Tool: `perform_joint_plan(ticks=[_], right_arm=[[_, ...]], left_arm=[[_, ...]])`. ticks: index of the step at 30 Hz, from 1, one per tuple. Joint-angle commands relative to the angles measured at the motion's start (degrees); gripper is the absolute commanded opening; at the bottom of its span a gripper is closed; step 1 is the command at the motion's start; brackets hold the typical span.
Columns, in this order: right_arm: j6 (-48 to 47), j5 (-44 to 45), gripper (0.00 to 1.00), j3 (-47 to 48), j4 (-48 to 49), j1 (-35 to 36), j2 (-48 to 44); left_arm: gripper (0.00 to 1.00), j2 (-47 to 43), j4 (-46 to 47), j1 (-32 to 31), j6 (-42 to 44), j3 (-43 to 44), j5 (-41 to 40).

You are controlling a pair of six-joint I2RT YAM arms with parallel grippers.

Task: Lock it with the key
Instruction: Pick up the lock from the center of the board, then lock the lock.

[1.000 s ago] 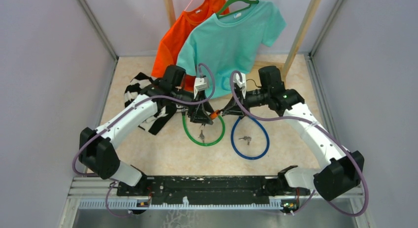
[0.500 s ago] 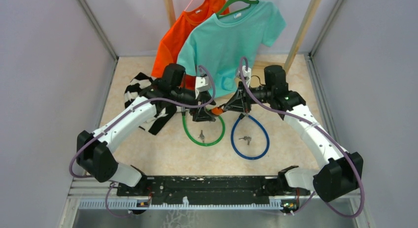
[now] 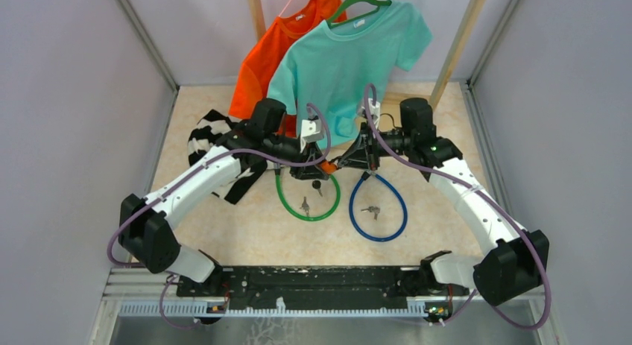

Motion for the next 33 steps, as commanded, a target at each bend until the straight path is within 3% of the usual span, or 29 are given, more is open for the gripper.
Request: perform_joint_plan(ticks=[1, 5, 7, 8, 13, 33], right_arm=[[0.8, -2.9, 0.0, 1.06, 4.55, -0.54, -1.85], [0.56, -3.54, 0.0, 0.36, 5.42, -0.54, -1.82], [-0.65, -4.66, 0.0, 0.1, 5.87, -0.54, -1.85], [-1.33, -5.17, 0.0, -0.09, 5.89, -0.54, -1.94], [-5.78, -5.82, 0.0, -0.57, 3.73, -0.11, -1.97], [1.58, -5.02, 0.0, -7.58, 10.71, 1.66, -1.87]], left_arm=[[0.43, -0.08, -0.18, -0.42, 1.18, -0.44, -0.2], [0.22, -0.09, 0.03, -0.42, 0.35, -0.42, 1.39], [0.04, 0.0, 0.44, -0.42, -0.68, -0.35, 3.08], [0.0, 0.0, 0.76, -0.42, -1.38, -0.4, 4.16], [0.0, 0.17, 1.75, -0.42, -3.04, -0.17, 8.06], [0.0, 3.45, 4.24, -0.81, -2.56, 4.6, -0.92]])
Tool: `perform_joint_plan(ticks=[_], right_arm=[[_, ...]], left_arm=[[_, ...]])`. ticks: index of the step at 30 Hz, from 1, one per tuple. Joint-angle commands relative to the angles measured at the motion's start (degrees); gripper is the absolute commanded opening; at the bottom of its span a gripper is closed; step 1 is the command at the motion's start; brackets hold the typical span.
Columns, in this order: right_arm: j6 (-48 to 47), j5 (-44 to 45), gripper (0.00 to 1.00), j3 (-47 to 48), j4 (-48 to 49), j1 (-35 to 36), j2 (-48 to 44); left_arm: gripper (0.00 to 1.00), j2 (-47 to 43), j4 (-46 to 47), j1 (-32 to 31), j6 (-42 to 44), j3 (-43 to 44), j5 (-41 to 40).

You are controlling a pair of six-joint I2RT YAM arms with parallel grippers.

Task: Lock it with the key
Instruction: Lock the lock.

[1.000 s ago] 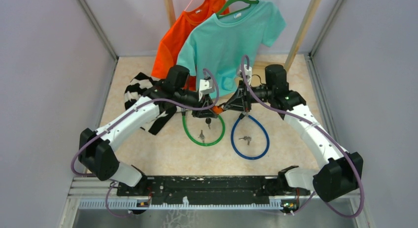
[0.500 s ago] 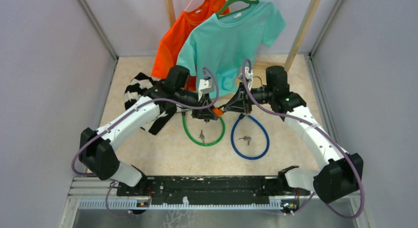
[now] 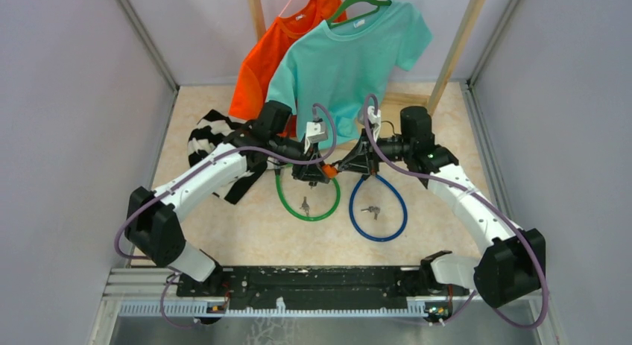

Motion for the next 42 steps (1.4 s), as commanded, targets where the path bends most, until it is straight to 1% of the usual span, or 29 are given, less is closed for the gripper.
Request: perform_joint_plan(ticks=[1, 12, 17, 23, 28, 31, 33, 35, 37, 42], right_arm=[[2.76, -2.73, 0.0, -0.92, 2.44, 1.68, -1.02], [4.31, 1.62, 0.0, -0.23, 1.55, 1.68, 0.34], [2.89, -0.29, 0.0, -0.37, 1.8, 1.68, 0.31], [-1.02, 0.53, 0.0, 2.67, -4.75, 1.68, 1.06], [-4.28, 0.81, 0.0, 0.81, -3.11, 1.81, -0.34], [-9.45, 2.11, 0.04, 3.11, -8.64, 1.95, -0.27], [-14.07, 3.29, 0.09, 5.26, -13.32, 1.94, -0.06], [-16.58, 3.81, 0.17, 7.01, -17.14, 1.95, -0.04], [-18.09, 4.01, 0.24, 8.01, -19.57, 1.95, -0.25], [-18.93, 3.57, 0.37, 8.86, -21.78, 1.95, -0.84]], left_arm=[[0.0, 0.75, 6.52, -0.75, 0.49, 4.42, -3.11], [0.0, -0.04, 7.62, -1.1, 2.01, 3.46, -6.7], [0.0, -0.22, 6.96, -1.11, 3.26, 3.33, -3.53], [0.0, -2.15, 7.28, -1.11, 6.53, 1.34, -7.52], [0.0, -2.73, 4.91, -1.11, 10.79, 0.36, -0.76], [0.0, -2.81, 3.05, -1.11, 12.7, -0.18, 1.87], [0.0, -3.11, 2.63, -1.11, 13.65, -0.75, 2.14], [0.0, -3.38, 2.64, -1.11, 13.84, -1.38, 1.68], [0.0, -3.58, 2.71, -1.11, 14.03, -1.85, 1.27], [0.0, -3.64, 2.8, -1.11, 14.13, -2.26, 0.79]])
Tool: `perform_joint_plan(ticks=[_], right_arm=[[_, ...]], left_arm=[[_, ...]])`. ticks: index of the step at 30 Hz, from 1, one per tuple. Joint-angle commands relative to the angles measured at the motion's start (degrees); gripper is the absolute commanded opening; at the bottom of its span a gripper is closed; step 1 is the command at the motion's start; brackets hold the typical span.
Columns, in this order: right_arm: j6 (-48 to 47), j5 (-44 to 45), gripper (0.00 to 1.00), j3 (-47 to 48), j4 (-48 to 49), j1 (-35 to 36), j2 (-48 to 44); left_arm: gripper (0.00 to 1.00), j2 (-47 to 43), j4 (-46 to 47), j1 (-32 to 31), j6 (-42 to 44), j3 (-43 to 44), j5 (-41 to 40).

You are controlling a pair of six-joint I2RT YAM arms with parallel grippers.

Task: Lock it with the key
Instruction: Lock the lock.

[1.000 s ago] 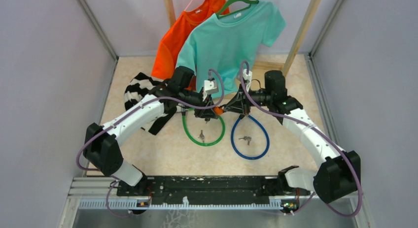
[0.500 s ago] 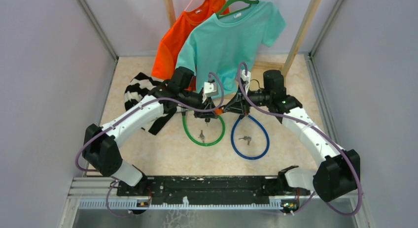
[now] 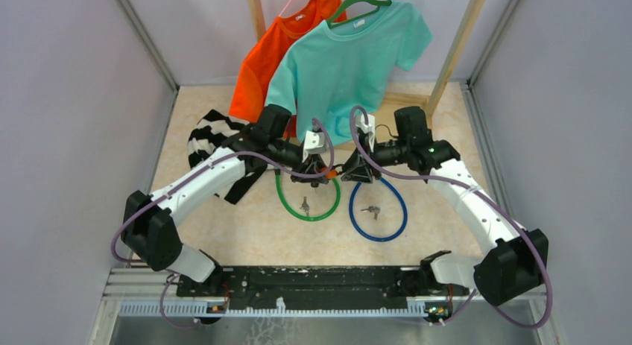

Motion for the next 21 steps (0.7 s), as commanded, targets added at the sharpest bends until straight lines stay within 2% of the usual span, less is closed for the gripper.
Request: perform_joint_plan(ticks=[1, 5, 11, 21], right_arm=[[-3.55, -1.1, 0.39, 3.62, -3.75, 0.57, -1.61], [-3.22, -0.36, 0.45, 4.82, -4.04, 0.57, -1.59], [-2.79, -0.26, 0.45, 7.34, -4.26, 0.57, -1.28], [-3.35, -0.3, 0.23, 8.04, -5.02, 1.33, 0.78]], left_arm=[[0.0, -1.89, 2.25, -0.21, 1.7, 0.13, 2.69], [0.0, -1.47, 2.18, -0.21, 1.57, 0.28, 3.01], [0.0, -1.2, 2.07, -0.21, 1.4, 0.19, 3.34], [0.0, -1.16, 1.99, -0.25, 1.26, 0.29, 3.87]])
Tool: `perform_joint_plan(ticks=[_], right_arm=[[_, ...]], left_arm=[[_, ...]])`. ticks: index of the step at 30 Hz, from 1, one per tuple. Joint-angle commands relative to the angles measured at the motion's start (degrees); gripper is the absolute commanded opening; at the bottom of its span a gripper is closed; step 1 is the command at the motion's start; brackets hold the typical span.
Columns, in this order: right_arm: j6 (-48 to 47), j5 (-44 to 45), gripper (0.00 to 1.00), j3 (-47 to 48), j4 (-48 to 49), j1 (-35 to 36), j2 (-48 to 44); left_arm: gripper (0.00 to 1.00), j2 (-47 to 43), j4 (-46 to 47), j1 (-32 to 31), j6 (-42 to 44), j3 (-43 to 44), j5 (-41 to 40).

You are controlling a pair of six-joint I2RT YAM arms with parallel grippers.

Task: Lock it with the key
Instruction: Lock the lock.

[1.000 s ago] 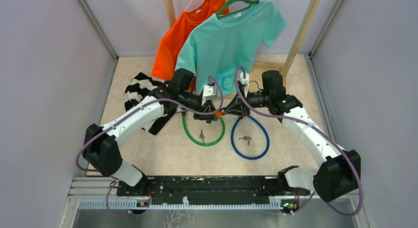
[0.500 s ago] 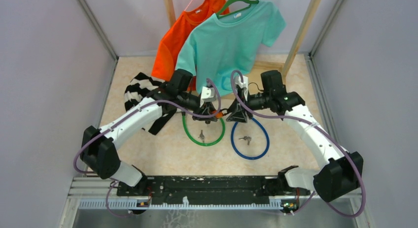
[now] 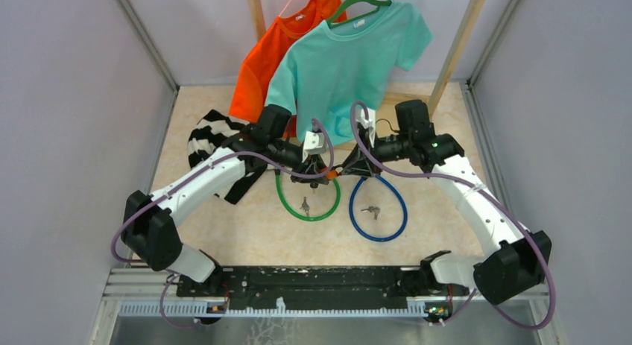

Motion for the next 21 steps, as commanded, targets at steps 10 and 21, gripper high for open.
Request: perform_joint_plan(ticks=[10, 21], right_arm=[[-0.3, -0.89, 0.0, -1.11, 5.12, 1.69, -0.04], [8.83, -1.88, 0.0, -10.94, 17.62, -0.95, -4.43]], left_arm=[[0.0, -0.76, 0.84, -0.25, 0.7, 1.14, 4.07], [0.02, -0.15, -2.98, 0.87, 0.92, 4.46, 8.27]])
